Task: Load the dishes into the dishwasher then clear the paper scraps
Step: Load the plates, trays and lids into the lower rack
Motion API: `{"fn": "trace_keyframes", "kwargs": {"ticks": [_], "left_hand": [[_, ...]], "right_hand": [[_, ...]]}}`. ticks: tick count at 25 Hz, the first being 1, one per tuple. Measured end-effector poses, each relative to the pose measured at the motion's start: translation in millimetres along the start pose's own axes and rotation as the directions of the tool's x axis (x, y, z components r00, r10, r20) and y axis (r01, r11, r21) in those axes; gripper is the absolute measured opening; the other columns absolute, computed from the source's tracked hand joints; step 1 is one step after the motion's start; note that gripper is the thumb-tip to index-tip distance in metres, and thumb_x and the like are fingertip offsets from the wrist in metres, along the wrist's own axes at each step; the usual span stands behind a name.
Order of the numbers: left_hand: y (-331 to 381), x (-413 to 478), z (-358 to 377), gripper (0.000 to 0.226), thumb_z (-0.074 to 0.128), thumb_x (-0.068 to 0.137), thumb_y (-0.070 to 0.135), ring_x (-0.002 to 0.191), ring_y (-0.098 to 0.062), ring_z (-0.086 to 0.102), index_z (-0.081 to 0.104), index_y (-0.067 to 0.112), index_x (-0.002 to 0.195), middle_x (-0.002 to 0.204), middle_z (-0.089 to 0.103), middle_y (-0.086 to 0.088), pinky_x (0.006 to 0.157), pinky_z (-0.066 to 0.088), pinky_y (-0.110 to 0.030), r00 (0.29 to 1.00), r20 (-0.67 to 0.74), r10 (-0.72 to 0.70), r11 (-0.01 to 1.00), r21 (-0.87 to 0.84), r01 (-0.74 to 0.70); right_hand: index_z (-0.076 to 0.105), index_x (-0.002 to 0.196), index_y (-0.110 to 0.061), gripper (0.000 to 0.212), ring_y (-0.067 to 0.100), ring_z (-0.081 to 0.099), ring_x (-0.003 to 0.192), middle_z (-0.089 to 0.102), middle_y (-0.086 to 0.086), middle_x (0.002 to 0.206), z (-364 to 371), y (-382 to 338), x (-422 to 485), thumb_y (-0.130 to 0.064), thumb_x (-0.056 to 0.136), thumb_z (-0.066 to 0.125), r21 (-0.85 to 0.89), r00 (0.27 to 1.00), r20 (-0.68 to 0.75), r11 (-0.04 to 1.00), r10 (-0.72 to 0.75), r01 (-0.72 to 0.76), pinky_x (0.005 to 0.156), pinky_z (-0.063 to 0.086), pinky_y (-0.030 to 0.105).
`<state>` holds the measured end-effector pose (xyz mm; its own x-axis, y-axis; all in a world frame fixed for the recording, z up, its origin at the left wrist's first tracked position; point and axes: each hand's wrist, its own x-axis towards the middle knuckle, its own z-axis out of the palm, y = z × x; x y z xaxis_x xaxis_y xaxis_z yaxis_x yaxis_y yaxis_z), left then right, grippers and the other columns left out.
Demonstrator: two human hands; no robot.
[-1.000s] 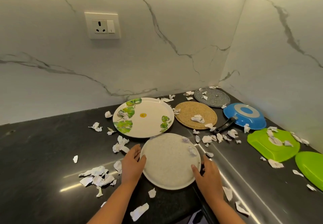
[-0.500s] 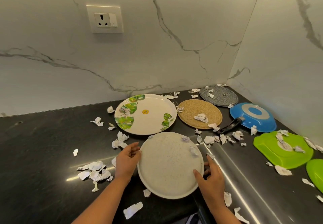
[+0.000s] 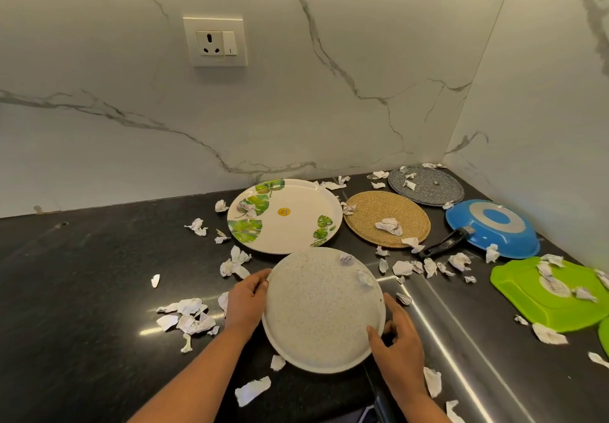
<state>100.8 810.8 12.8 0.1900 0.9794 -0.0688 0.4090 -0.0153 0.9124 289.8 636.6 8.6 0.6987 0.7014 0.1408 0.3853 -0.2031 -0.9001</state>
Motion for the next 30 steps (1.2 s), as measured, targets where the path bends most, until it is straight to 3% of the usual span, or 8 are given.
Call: {"fn": "trace_keyframes", "kwargs": {"ticks": [4, 8, 12, 16, 21, 25, 27, 30], "left_hand": [[0, 1, -3, 0.034, 0.049, 0.095, 0.010, 0.119, -0.016, 0.051, 0.058, 0.017, 0.127, 0.123, 0.061, 0.003, 0.106, 0.039, -0.033, 0.998, 0.063, -0.013, 1.000, -0.017, 0.014], [0, 1, -8, 0.034, 0.050, 0.094, 0.010, 0.115, -0.010, 0.050, 0.058, 0.017, 0.127, 0.122, 0.060, 0.006, 0.103, 0.037, -0.029, 0.991, 0.136, 0.006, 0.999, -0.052, 0.002], [-2, 9, -15, 0.031, 0.052, 0.094, 0.010, 0.112, -0.013, 0.056, 0.062, 0.019, 0.122, 0.111, 0.063, 0.010, 0.101, 0.043, -0.033, 0.983, 0.181, 0.013, 0.991, -0.130, 0.011], [-8, 15, -18, 0.030, 0.051, 0.094, 0.010, 0.114, -0.014, 0.056, 0.063, 0.018, 0.121, 0.118, 0.065, 0.006, 0.104, 0.042, -0.038, 0.970, 0.243, 0.012, 0.981, -0.191, 0.036], [-2, 19, -16, 0.033, 0.047, 0.095, 0.002, 0.111, -0.015, 0.057, 0.062, 0.015, 0.121, 0.119, 0.064, 0.001, 0.099, 0.046, -0.038, 0.943, 0.333, 0.019, 0.954, -0.288, 0.082], [17, 20, -14, 0.037, 0.043, 0.094, -0.005, 0.100, -0.019, 0.062, 0.059, 0.011, 0.123, 0.106, 0.067, 0.002, 0.081, 0.052, -0.032, 0.905, 0.425, -0.022, 0.888, -0.407, 0.213], [26, 22, -15, 0.032, 0.044, 0.096, 0.003, 0.096, -0.020, 0.063, 0.061, 0.015, 0.120, 0.104, 0.068, -0.001, 0.081, 0.051, -0.033, 0.899, 0.437, -0.032, 0.861, -0.444, 0.247], [36, 27, -20, 0.025, 0.045, 0.098, 0.010, 0.093, -0.022, 0.063, 0.064, 0.019, 0.111, 0.103, 0.069, -0.004, 0.083, 0.050, -0.035, 0.898, 0.440, -0.021, 0.823, -0.502, 0.266]], "right_hand": [[0.047, 0.131, -0.031, 0.068, 0.010, 0.048, 0.066, 0.056, 0.001, 0.083, -3, -5, 0, -0.001, 0.075, 0.071, 0.138, 0.991, 0.034, 0.981, 0.131, -0.134, 0.066, 0.043, 0.023], [0.056, 0.124, -0.016, 0.056, 0.030, 0.058, 0.099, 0.063, 0.005, 0.114, -14, -9, 10, 0.010, 0.075, 0.064, 0.468, 0.947, 0.126, 0.824, 0.295, -0.319, 0.079, 0.049, 0.034], [0.059, 0.115, -0.007, 0.049, 0.028, 0.057, 0.110, 0.065, 0.006, 0.114, -6, -26, -1, 0.010, 0.069, 0.060, 0.721, 0.925, 0.121, 0.609, 0.361, -0.332, 0.082, 0.049, 0.038], [0.059, 0.112, -0.007, 0.045, 0.024, 0.063, 0.093, 0.065, 0.008, 0.108, 5, -39, -19, 0.015, 0.072, 0.054, 0.813, 0.915, 0.065, 0.511, 0.397, -0.279, 0.062, 0.059, 0.030], [0.063, 0.109, -0.009, 0.062, 0.020, 0.063, 0.082, 0.069, 0.008, 0.106, -9, -80, -20, 0.004, 0.049, 0.070, 0.759, 0.954, -0.049, 0.632, 0.297, -0.158, 0.061, 0.059, 0.027], [0.067, 0.109, -0.015, 0.053, 0.018, 0.051, 0.074, 0.064, 0.011, 0.097, -14, -107, -25, 0.019, 0.070, 0.059, 0.615, 0.969, -0.159, 0.787, 0.188, -0.052, 0.062, 0.057, 0.025], [0.068, 0.106, -0.017, 0.052, 0.009, 0.050, 0.067, 0.062, 0.008, 0.090, -13, -116, -27, 0.022, 0.074, 0.055, 0.561, 0.963, -0.223, 0.828, 0.151, 0.000, 0.060, 0.054, 0.020], [0.068, 0.106, -0.022, 0.053, 0.011, 0.054, 0.072, 0.061, 0.009, 0.087, -11, -120, -28, 0.020, 0.076, 0.057, 0.488, 0.953, -0.290, 0.871, 0.089, 0.067, 0.068, 0.057, 0.027]]}}
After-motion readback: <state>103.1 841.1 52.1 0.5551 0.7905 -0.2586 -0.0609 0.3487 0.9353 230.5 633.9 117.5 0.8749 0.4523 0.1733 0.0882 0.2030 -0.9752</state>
